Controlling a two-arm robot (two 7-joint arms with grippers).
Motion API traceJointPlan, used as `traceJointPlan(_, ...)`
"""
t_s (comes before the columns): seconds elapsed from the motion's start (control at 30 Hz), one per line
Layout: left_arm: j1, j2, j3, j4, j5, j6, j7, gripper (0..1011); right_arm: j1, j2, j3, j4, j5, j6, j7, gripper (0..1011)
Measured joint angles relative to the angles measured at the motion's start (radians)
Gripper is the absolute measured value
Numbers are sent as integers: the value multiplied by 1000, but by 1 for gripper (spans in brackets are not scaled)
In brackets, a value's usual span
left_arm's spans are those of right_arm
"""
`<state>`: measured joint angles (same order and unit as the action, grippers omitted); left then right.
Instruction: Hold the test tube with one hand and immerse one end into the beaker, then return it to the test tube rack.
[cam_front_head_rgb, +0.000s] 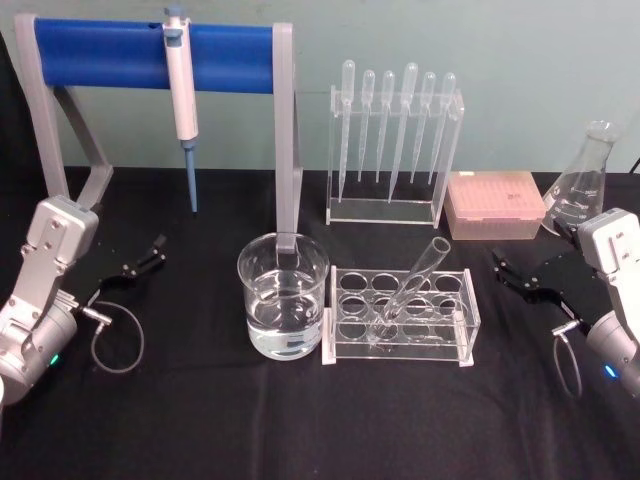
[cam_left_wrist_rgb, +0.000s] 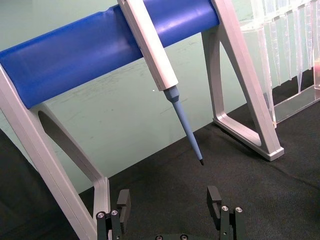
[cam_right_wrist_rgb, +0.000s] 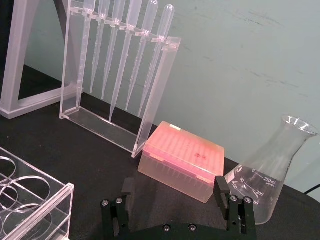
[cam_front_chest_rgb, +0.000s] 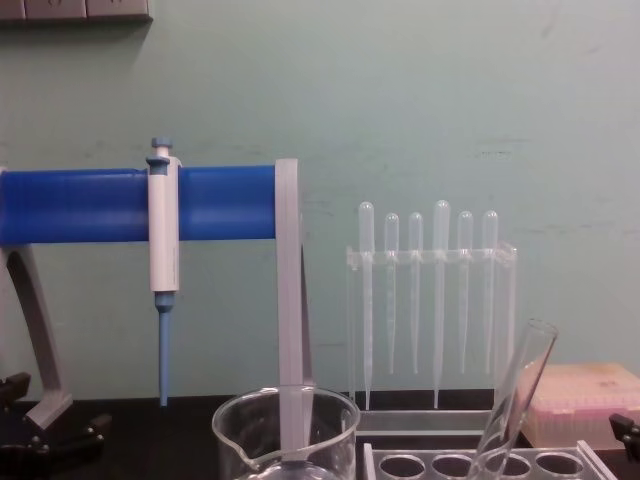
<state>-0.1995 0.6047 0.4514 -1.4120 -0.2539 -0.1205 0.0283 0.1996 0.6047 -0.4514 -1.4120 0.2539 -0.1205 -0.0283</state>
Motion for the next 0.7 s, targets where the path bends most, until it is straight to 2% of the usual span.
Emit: traceJointPlan(0.7,0,0,0,0,0,0,0,1000,0,0,0,0,0,0,0,1003)
